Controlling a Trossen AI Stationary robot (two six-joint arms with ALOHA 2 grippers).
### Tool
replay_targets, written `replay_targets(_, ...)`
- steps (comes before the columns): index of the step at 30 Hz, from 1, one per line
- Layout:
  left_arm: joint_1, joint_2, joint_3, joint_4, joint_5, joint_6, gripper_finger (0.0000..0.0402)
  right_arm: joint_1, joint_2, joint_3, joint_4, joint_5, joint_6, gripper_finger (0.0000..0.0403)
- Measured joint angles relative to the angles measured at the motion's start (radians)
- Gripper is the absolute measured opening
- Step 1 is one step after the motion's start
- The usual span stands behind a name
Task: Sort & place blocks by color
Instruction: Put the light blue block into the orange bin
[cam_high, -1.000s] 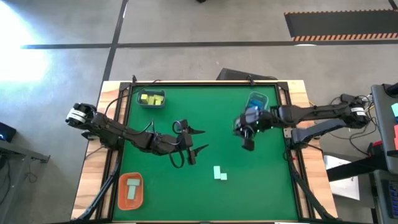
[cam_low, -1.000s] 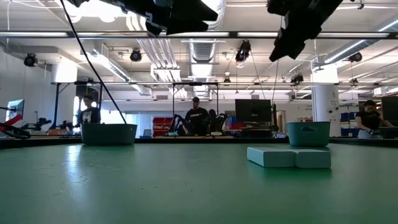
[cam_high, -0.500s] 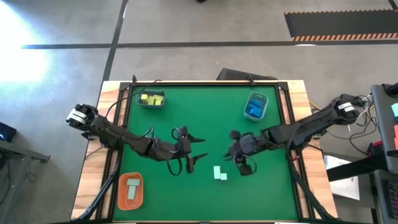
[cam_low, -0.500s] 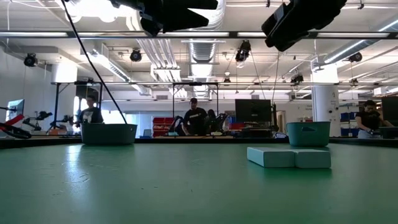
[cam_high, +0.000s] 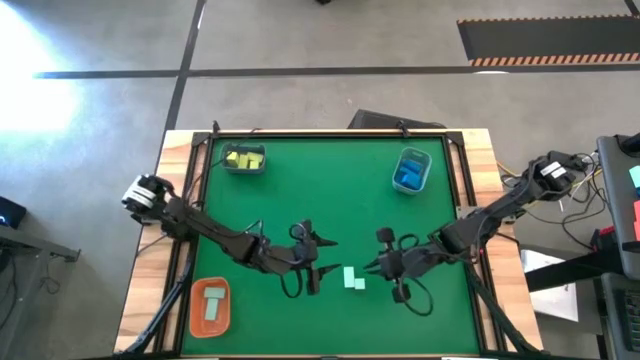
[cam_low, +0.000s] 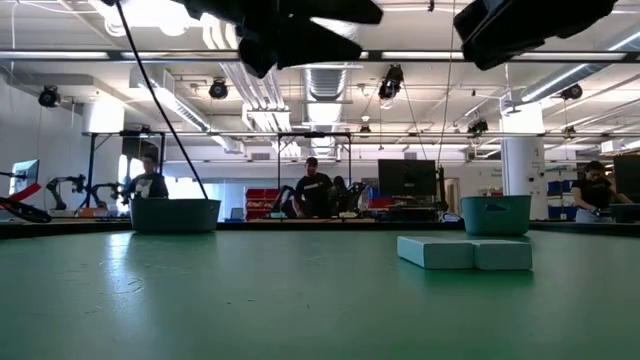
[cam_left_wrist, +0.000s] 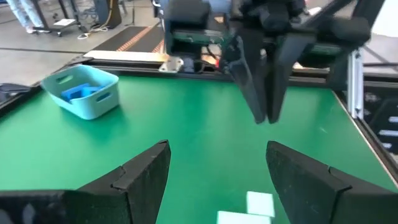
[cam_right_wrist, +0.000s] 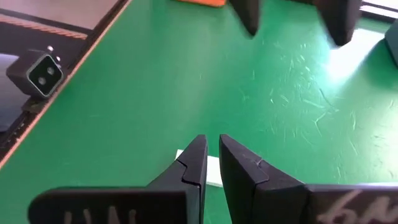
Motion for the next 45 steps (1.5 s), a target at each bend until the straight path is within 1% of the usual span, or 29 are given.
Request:
replay_targets(4, -0.02, 0.072, 0.076, -0.001, -0.001, 0.005, 0.025, 0.047, -0.008, -0.001, 0.011, 0.044, 0.003, 0.0031)
replay_targets(8, -0.034, 0.161, 0.168, -0.023, -0.001, 0.022, 0.025, 0.083, -0.008, -0.002, 0.049, 0.052, -0.021, 0.0031)
replay_targets(14, -0.061, 0.25, 0.344, -0.248, -0.002, 0.013, 0.025, 0.107, -0.008, -0.002, 0.088, 0.053, -0.021, 0.0031)
replay_targets(18, -0.076, 0.312, 0.404, -0.288, -0.001, 0.009, 0.025, 0.113, -0.008, -0.002, 0.101, 0.051, -0.019, 0.0031)
replay_targets(20, -0.076, 0.335, 0.413, -0.29, -0.001, -0.011, 0.0257, 0.113, -0.008, -0.002, 0.106, 0.047, -0.01, 0.0031)
replay_targets(22, -0.075, 0.353, 0.411, -0.289, -0.005, -0.028, 0.0271, 0.113, -0.007, -0.002, 0.105, 0.046, 0.002, 0.0031)
replay_targets(27, -0.074, 0.406, 0.408, -0.291, -0.006, -0.071, 0.0333, 0.113, -0.007, -0.002, 0.101, 0.045, 0.016, 0.0031)
replay_targets(30, -0.075, 0.43, 0.404, -0.291, -0.006, -0.062, 0.0365, 0.113, -0.007, -0.002, 0.101, 0.044, 0.007, 0.0031)
replay_targets(32, -0.075, 0.441, 0.402, -0.292, -0.005, -0.03, 0.038, 0.113, -0.007, -0.002, 0.099, 0.044, 0.004, 0.0031)
replay_targets(36, -0.066, 0.453, 0.39, -0.291, -0.003, -0.013, 0.0392, 0.112, -0.006, -0.003, 0.089, 0.044, 0.004, 0.0031)
replay_targets(41, -0.046, 0.453, 0.346, -0.292, -0.001, -0.019, 0.0393, 0.112, -0.006, -0.007, 0.071, 0.044, 0.006, 0.0031)
replay_targets(45, -0.033, 0.454, 0.34, -0.281, -0.001, -0.022, 0.0393, 0.112, -0.006, -0.008, 0.071, 0.044, 0.004, 0.0031)
